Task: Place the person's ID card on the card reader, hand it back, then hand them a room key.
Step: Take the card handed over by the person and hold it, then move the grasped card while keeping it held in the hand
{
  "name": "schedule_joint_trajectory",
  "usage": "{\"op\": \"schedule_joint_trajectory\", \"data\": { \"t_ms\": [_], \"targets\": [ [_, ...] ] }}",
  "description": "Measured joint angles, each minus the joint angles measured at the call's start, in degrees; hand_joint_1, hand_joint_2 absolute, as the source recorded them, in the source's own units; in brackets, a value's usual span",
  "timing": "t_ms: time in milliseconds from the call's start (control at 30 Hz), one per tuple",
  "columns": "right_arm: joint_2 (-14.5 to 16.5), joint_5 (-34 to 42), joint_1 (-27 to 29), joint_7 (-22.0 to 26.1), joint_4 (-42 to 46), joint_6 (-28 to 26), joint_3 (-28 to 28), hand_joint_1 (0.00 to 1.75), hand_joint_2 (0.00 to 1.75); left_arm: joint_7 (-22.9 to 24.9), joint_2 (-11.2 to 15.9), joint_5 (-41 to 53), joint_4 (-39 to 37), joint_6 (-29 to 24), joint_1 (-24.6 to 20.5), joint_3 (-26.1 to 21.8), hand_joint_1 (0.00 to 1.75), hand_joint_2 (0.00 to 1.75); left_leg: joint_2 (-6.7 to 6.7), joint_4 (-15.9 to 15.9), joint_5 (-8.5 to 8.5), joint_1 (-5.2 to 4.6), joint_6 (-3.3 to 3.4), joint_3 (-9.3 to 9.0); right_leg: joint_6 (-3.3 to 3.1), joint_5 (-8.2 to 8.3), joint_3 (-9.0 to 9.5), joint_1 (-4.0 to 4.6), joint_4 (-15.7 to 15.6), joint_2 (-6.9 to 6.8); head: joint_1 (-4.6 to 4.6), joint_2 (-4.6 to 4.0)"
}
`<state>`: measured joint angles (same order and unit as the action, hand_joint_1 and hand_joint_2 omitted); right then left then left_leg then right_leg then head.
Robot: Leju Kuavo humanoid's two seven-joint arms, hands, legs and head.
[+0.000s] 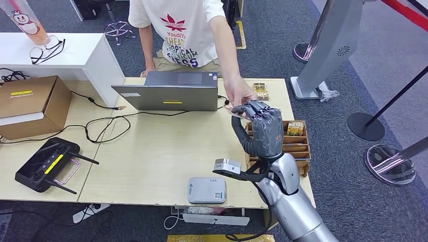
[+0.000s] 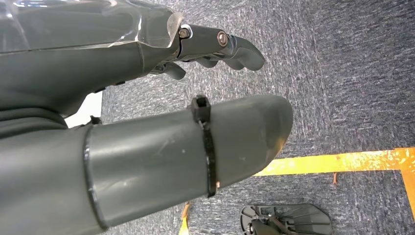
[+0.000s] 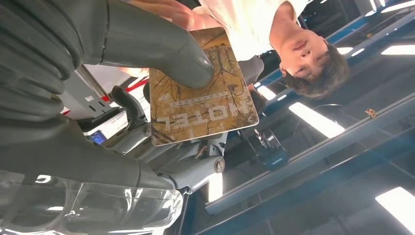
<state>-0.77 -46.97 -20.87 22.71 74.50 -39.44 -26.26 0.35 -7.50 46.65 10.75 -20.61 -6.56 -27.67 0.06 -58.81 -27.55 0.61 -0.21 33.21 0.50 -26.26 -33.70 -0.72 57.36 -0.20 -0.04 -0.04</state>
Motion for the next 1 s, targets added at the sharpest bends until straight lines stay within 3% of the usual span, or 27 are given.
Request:
{"op": "schedule_joint_trajectory", "data": {
  "t_ms": [300,533,800,1000],
  "targets": [
    [0.0,6.76,-0.69,1.56,-0.42,1.56,-0.43,1.62,1.75,-0.01,-0.01,0.02,0.0,0.13,-0.02,0.0,0.0,0.0,0.0,0.0,0.0,0.0,0.0,0.0,0.0,0.0,0.0,0.0,0.0,0.0,0.0,0.0],
    [-0.04,19.83,-0.72,3.77,1.04,9.91,-0.53,1.64,1.75,-0.02,0.01,0.08,0.0,0.28,-0.03,0.0,0.0,0.0,0.0,0.0,0.0,0.0,0.0,-0.01,0.0,0.0,-0.01,0.0,0.0,0.01,0.0,0.0],
    [-0.09,21.42,-0.72,4.13,2.27,11.21,-0.54,1.64,1.75,-0.02,0.01,0.1,0.0,0.37,-0.06,0.0,0.0,0.0,0.0,0.0,0.0,0.0,0.0,-0.01,0.0,0.0,-0.01,0.0,0.0,0.01,0.0,0.0],
    [-0.19,27.67,-0.66,4.13,3.94,16.65,-0.48,1.64,1.75,-0.1,0.01,0.15,0.0,0.58,-0.06,0.0,0.0,0.0,0.0,0.0,0.0,0.0,0.0,-0.01,0.0,0.0,-0.01,0.0,0.0,0.01,0.0,0.0]
  ]
}}
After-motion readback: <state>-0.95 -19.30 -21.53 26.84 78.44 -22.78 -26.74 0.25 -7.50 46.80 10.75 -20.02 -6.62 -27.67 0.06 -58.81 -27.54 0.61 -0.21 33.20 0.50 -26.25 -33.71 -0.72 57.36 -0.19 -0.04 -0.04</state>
